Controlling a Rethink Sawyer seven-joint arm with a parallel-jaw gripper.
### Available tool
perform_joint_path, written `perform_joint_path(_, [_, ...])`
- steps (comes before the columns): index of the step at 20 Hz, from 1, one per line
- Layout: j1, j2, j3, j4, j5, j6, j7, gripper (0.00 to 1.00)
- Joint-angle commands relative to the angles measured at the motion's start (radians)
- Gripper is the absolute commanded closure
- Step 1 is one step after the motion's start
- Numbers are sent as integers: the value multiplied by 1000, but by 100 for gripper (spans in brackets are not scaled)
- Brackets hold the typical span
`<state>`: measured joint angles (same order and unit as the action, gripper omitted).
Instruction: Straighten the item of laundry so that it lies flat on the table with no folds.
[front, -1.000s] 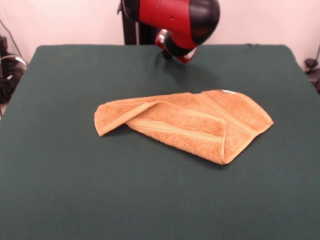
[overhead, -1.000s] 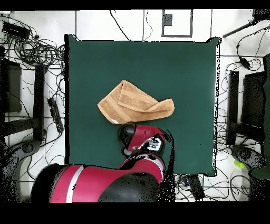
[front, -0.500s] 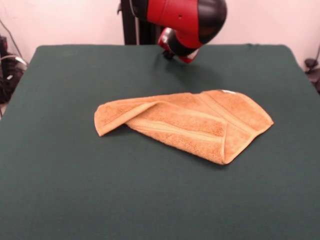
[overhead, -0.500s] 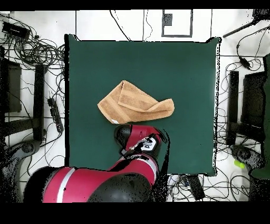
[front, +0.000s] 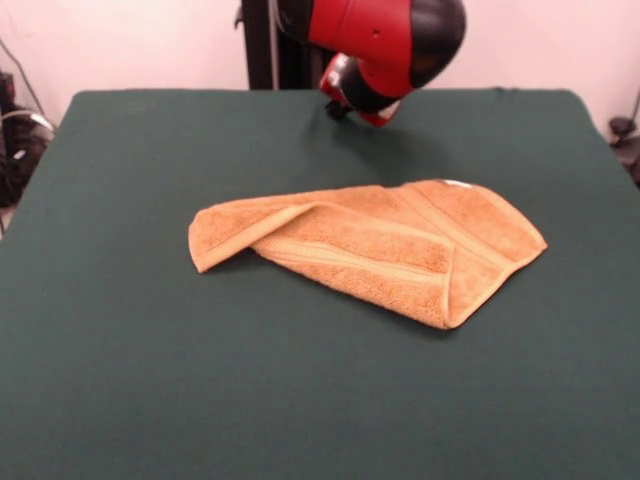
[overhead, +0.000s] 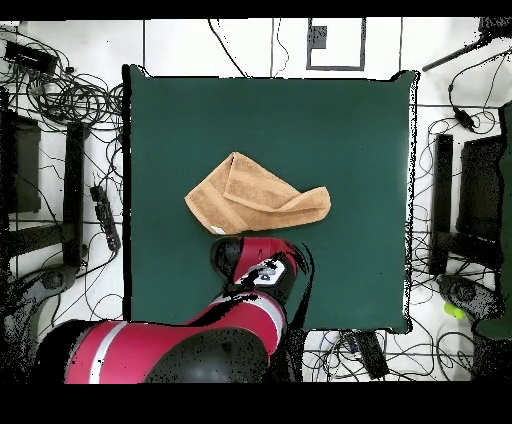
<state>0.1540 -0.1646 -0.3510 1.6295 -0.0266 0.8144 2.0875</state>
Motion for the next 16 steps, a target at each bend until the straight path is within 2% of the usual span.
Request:
perform_joint_path(1, [31,77,100,-253,82,-406,248,100])
perform_joint_path(7, [37,76,91,-273,101,-358,252,100])
perform_joint_path(16, [66,60,62,-278,93,-383,271,100])
